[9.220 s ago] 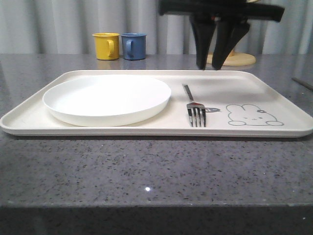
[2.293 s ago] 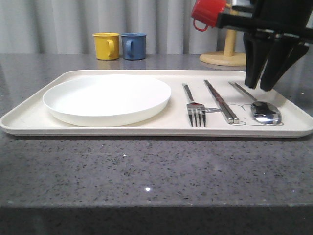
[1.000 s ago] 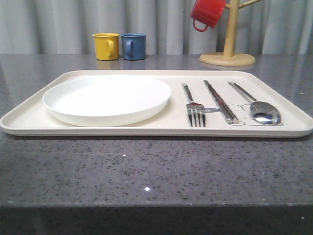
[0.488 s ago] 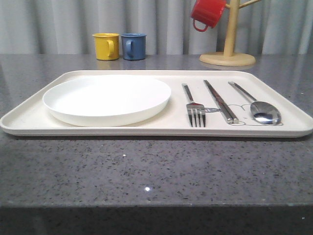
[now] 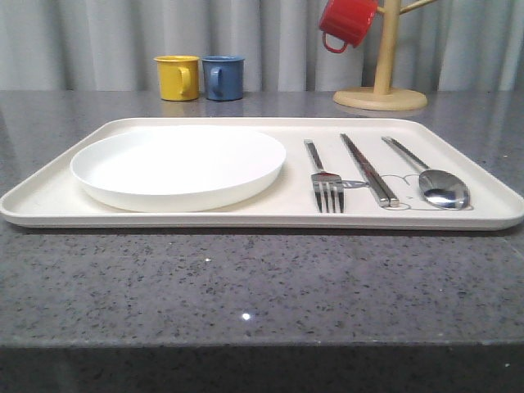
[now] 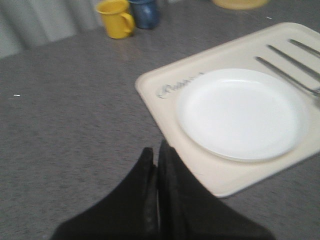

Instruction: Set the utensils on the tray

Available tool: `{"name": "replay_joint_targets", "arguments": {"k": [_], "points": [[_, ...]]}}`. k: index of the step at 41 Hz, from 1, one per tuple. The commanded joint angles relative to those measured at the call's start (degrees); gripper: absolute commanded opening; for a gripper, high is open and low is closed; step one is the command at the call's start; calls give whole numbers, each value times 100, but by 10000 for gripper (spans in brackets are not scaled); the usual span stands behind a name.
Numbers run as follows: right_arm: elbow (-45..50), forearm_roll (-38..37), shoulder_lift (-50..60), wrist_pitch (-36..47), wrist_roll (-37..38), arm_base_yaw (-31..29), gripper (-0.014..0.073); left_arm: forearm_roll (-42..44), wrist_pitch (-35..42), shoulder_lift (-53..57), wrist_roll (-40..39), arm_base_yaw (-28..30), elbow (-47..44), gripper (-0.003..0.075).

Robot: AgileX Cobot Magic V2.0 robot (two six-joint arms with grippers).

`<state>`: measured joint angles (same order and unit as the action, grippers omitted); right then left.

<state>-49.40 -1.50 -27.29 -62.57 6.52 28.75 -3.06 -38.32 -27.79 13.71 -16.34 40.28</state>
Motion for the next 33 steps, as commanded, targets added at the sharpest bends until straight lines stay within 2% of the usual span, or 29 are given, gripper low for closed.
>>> {"name": "replay_joint_targets", "arguments": {"k": [1,3,7,16,28,33], "points": [[-133,-65,-28,328,-56,3,-122,51,1377,639,291,500,-649,-18],[-133,-65,-28,328,-56,3,-122,51,1839,1118,325,773,-1259,-18],[-133,-65,-28,328,-56,3,-122,14,2088,1835,325,1104,-2033,-18],[-133,-65,-28,328,-56,3,-122,-347,3053,2702,325,1486,-3355,-18],[-133,-65,-28,327,-56,3,-122,-688,3832,2945,325,1509,-3985,-18],[-133,-65,-22,327,-56,3,-122,-517,3921,2956,-83,1621,-4064,-18]]}}
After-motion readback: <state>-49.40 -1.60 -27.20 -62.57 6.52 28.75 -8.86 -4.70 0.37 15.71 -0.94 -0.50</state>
